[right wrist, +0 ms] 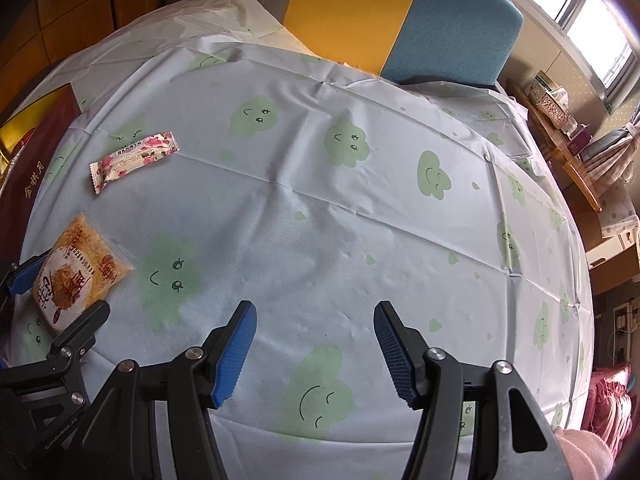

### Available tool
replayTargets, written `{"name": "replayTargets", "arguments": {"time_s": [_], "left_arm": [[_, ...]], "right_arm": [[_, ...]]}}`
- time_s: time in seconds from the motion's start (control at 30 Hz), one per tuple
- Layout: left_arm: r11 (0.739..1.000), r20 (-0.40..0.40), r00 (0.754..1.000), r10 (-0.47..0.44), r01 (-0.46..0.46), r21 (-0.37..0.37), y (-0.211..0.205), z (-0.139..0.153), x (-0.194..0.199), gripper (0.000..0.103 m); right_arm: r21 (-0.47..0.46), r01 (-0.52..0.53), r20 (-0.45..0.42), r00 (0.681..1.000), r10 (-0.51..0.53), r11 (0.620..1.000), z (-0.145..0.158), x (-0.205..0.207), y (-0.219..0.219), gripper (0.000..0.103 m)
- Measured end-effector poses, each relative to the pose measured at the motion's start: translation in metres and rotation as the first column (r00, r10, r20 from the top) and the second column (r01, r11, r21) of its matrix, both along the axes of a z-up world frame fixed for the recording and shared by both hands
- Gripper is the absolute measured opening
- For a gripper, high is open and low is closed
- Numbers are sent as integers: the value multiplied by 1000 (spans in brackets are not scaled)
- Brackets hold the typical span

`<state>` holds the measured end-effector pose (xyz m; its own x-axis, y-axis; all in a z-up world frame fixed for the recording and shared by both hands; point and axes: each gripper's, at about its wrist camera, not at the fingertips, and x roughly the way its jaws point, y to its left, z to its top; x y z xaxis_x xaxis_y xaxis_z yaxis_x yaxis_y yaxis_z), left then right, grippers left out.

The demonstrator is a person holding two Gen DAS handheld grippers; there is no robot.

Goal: Organize snacks
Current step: 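Grasp the round cake bag with the left gripper while the right approaches the candy bar, then grasp the pink floral candy bar with the right gripper while the left gripper holds the cake bag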

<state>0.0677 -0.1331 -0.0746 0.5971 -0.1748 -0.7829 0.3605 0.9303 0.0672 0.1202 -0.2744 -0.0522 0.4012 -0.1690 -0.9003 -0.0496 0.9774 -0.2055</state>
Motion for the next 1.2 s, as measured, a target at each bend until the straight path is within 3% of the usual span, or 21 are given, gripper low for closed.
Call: {"name": "replayTargets", "arguments": {"time_s": [0.27,0.5,0.7,0.93,1.1,1.13,1.17,1.2], "left_arm": [[1000,24,1000,2,-2,-31,12,1,-18,60],[999,72,997,-41,43,-26,18,-2,-33,60],[998,101,994,-39,45,-52,22,-5,-36,61],[997,123,992,-18,27,-69,24,-7,-39,62],[997,124,992,-19,27,-68,23,-8,-39,62],[997,125,992,-19,27,-68,23,-8,-39,62],[997,125,992,-19,28,-68,23,-8,-39,62],[997,125,992,-19,28,-68,23,-8,-39,62]], "right_arm": [[56,17,-5,1000,-17,998,-2,3,-7,62],[231,-26,18,1000,22,973,3,9,3,62],[342,-77,-14,996,87,936,6,43,41,62],[347,-137,-10,989,150,928,0,97,98,62],[330,-52,-53,996,74,942,-17,125,115,62],[312,-50,-54,996,70,949,-21,126,115,61],[286,-48,-62,996,68,957,-24,125,117,52],[255,-67,-46,996,81,965,-24,122,118,34]]}}
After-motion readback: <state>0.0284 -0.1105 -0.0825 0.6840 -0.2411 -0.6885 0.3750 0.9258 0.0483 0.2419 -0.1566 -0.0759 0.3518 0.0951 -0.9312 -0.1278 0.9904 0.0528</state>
